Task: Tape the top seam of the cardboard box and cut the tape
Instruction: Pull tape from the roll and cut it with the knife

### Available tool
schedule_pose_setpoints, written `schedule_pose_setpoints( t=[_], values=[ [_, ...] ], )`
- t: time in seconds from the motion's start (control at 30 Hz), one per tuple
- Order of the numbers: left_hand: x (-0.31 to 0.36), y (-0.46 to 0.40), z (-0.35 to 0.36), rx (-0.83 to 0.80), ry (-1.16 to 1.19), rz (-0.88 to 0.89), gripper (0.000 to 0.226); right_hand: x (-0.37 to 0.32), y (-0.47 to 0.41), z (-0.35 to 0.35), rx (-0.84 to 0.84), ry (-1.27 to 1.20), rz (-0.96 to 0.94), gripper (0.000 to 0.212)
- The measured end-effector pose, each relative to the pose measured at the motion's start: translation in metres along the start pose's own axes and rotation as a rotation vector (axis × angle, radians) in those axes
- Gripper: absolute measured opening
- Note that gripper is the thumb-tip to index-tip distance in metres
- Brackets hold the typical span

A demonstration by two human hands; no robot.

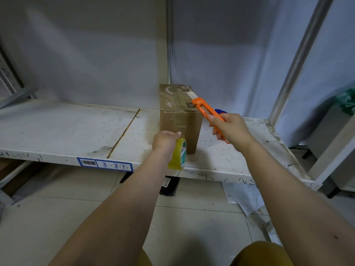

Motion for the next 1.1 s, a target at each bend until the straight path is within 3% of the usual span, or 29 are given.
schedule_pose_setpoints(
  t=[0.6,1.1],
  values=[
    [-0.002,0.002,0.01,-0.064,-0.01,0.019,0.014,0.021,0.003,0.013,0.086,-0.158,0.086,0.027],
    [-0.013,-0.007,-0.019,0.119,-0.237,0.07,0.019,0.037,0.007,0.026,0.032,-0.295,0.172,0.029]
  ],
)
Point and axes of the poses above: each hand's wrist, its own y-axis away from the middle knuckle, its own z-axis out of the palm, x = y × z, the point moved 3 cm from there along -y, towards the middle knuckle, and after that the axes turned 3 degrees about -y, right-handed, at the moved point
